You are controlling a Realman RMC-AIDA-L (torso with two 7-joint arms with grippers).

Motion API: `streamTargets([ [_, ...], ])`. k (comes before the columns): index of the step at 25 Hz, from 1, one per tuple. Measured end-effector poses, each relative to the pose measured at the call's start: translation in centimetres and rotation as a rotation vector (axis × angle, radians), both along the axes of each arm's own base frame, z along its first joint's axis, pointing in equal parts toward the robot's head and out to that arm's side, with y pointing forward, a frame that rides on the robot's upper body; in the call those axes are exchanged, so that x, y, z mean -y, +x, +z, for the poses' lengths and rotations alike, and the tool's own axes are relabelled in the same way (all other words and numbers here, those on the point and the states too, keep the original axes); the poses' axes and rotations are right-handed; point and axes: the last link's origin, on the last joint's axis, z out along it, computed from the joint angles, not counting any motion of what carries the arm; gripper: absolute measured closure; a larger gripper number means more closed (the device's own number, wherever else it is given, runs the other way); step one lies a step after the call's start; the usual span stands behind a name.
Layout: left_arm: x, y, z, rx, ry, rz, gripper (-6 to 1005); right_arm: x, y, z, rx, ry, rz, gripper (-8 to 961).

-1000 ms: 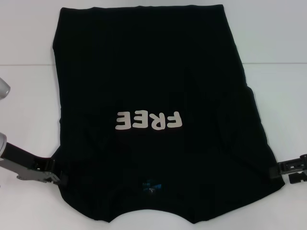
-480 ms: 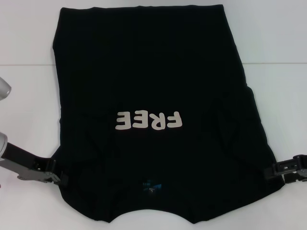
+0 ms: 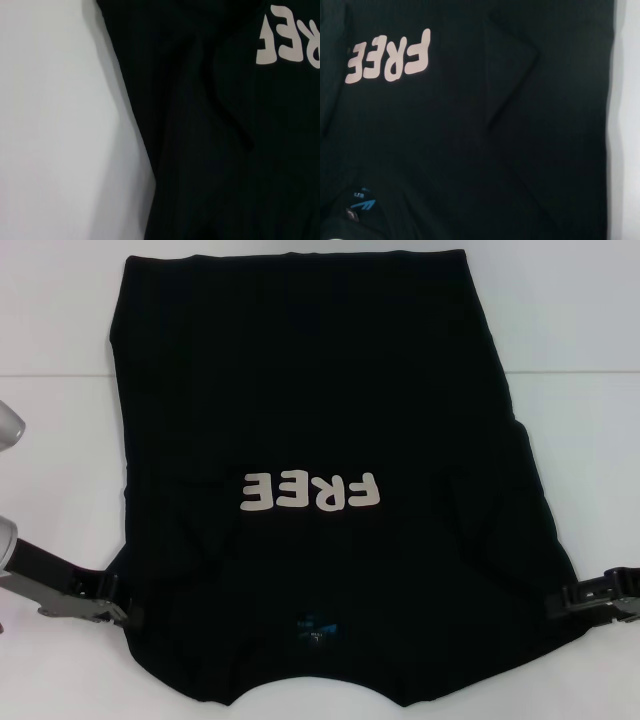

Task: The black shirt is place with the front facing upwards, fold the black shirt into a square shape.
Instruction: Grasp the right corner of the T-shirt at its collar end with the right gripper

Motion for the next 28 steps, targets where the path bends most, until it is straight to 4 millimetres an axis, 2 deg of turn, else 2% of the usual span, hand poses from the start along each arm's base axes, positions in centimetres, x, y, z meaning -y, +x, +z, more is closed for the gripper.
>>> streamTargets([
  [22, 0.0, 0.0, 0.0, -0.002, 0.000, -0.002, 973, -0.3, -1.1, -0.9, -0.033, -0.008, 0.034, 39],
  [28, 0.0, 0.0, 0.0, -0.002, 0.000, -0.002, 972, -0.1, -0.7, -0.9, -0.021, -0.010, 0.023, 40],
])
